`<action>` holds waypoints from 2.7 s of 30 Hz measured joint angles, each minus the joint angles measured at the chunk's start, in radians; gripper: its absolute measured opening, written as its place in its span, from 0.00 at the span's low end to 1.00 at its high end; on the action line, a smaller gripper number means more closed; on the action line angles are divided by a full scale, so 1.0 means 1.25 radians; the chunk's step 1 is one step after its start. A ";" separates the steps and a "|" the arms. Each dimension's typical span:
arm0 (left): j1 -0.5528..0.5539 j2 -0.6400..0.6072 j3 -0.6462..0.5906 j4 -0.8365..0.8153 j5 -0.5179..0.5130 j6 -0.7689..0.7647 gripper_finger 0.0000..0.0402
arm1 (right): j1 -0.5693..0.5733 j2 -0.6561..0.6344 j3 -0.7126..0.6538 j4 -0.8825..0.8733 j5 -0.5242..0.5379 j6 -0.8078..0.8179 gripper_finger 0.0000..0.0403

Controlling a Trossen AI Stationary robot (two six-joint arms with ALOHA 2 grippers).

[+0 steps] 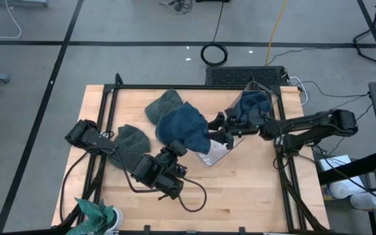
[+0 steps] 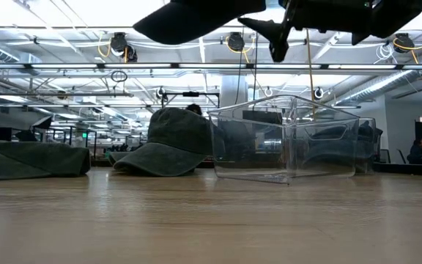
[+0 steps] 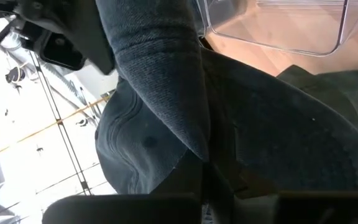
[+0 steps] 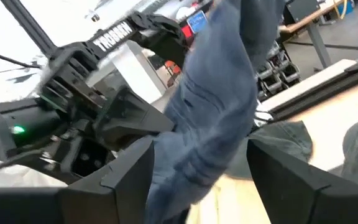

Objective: Pick & Place hat
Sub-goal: Put the blue cap into the top transparent bin

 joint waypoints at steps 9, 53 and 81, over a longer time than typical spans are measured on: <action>0.004 0.000 0.000 -0.001 0.028 -0.034 0.01 | 0.000 0.015 0.007 -0.004 0.000 0.004 0.60; 0.126 0.000 -0.001 0.047 0.561 -0.530 0.19 | -0.040 -0.036 0.721 -1.444 0.577 -0.338 0.02; 0.186 0.000 -0.001 0.050 0.601 -0.555 0.19 | -0.210 -0.034 0.647 -1.599 0.447 -0.891 0.02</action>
